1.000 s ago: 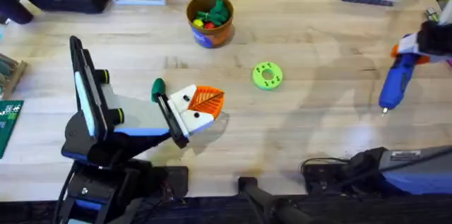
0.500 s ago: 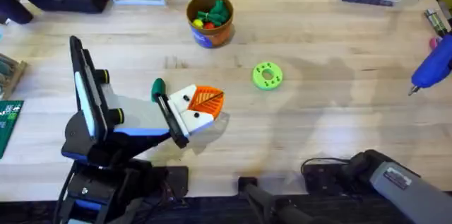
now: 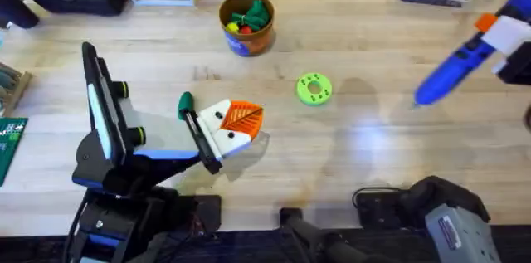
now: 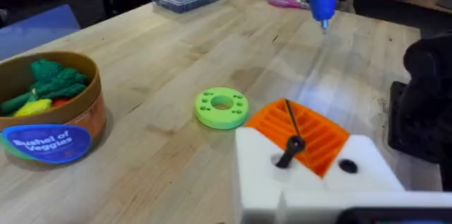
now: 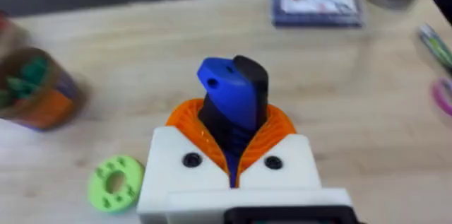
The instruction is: Pick up the gripper from the table and insert it into the empty holder that is missing its gripper. Then pick up a screw, insert it into the mounting hole, and use the screwdriver to tighten it. Finally, clean up the table by picking up the vegetable and placing it into the bucket.
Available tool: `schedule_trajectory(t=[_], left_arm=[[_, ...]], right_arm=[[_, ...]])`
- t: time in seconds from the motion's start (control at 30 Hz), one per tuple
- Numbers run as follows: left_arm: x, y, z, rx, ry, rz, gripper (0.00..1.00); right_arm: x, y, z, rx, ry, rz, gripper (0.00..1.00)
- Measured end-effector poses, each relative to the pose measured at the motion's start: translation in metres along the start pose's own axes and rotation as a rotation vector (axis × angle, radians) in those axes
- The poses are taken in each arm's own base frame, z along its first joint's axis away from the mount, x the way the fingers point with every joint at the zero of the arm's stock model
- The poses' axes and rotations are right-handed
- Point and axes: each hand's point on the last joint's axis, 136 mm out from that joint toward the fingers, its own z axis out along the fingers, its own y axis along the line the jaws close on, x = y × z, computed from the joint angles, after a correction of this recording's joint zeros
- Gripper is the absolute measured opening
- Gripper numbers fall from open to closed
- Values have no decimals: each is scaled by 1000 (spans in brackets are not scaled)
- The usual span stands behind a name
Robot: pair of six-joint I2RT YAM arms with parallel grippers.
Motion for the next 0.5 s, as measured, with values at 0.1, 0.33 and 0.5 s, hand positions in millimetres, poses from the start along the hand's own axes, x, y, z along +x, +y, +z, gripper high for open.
schedule_trajectory(t=[0.1,0.33,0.5], left_arm=[[0,0,0,0,0,0,4],[0,0,0,0,0,0,4],[0,0,0,0,0,0,4]], right_arm=[[-14,27,-1,-126,-141,19,28],[-34,105,-19,-483,-250,21,28],[-50,160,-46,-725,-352,-58,28]])
